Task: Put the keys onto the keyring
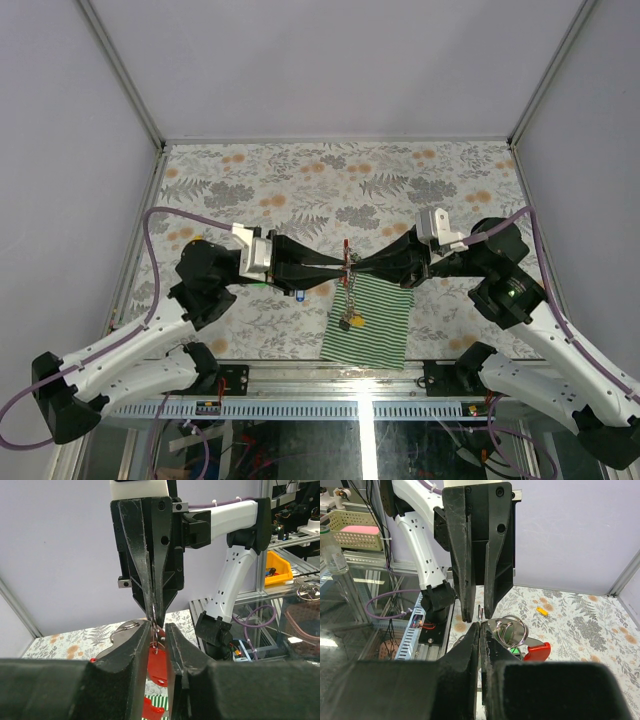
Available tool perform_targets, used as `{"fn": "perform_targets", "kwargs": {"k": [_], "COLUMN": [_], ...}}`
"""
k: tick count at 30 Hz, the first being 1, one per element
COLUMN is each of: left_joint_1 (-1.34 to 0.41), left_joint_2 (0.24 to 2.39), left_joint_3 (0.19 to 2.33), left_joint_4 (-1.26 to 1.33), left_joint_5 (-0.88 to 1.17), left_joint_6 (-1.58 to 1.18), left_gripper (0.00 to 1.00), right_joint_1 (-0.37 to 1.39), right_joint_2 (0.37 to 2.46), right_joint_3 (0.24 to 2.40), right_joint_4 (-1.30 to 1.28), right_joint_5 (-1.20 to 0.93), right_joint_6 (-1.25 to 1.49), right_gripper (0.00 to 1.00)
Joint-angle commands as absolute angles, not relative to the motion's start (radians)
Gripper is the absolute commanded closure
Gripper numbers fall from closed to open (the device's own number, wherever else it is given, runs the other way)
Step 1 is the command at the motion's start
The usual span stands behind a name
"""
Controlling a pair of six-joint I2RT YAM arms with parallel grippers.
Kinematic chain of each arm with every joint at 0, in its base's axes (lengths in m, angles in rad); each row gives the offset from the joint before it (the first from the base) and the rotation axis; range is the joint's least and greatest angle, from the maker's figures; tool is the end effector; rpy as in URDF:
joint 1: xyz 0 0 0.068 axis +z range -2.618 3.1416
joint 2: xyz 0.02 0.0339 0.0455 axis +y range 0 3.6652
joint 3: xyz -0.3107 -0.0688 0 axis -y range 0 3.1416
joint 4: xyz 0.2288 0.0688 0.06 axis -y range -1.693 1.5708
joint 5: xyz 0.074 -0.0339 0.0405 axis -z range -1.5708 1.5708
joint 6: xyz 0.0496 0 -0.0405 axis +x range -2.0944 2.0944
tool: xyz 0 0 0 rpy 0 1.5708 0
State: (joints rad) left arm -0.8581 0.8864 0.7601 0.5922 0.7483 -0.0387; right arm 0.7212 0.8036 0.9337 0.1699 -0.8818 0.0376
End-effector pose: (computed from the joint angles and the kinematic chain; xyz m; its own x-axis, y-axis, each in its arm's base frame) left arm 0.0769 -0.1406 0.4345 0.2567 -0.3404 -0.9046 0.9626 0.0061 0.2709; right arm 0.0680 0.1108 0.4575 0.1852 0.1946 -0.9632 -0.9812 -0.0168 -0.1920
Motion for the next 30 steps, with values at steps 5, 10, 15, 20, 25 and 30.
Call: {"fn": "perform_targets", "kwargs": {"k": [5,10,15,20,25,30], "left_joint_1": [-0.873,-0.88,-0.881,-0.88,-0.881,-0.882], "left_joint_2": [0.9,0.914,0.915,0.885,0.93,1.047], "left_joint_3": [0.772,0.783,0.798,0.867,1.062,1.293], "left_joint_4": [0.657,0.657,0.622,0.354,-0.175,-0.602], "left_joint_5": [0.76,0.765,0.778,0.793,0.782,0.729], "left_joint_6": [-0.047,-0.043,-0.018,0.168,0.487,0.729], "left_gripper": [0.81,0.94,1.0,1.0,1.0,1.0], "right_joint_1": [0.723,0.724,0.724,0.724,0.723,0.724], "right_joint_2": [0.805,0.808,0.801,0.778,0.763,0.764], "right_joint_3": [0.99,0.983,0.978,1.011,1.045,1.033], "right_joint_4": [0.25,0.25,0.246,0.114,-0.094,-0.202], "right_joint_5": [-0.885,-0.885,-0.881,-0.868,-0.846,-0.801], "right_joint_6": [0.038,0.035,0.036,-0.038,-0.165,-0.24], "right_gripper": [1.0,1.0,0.99,0.84,0.71,0.68]}}
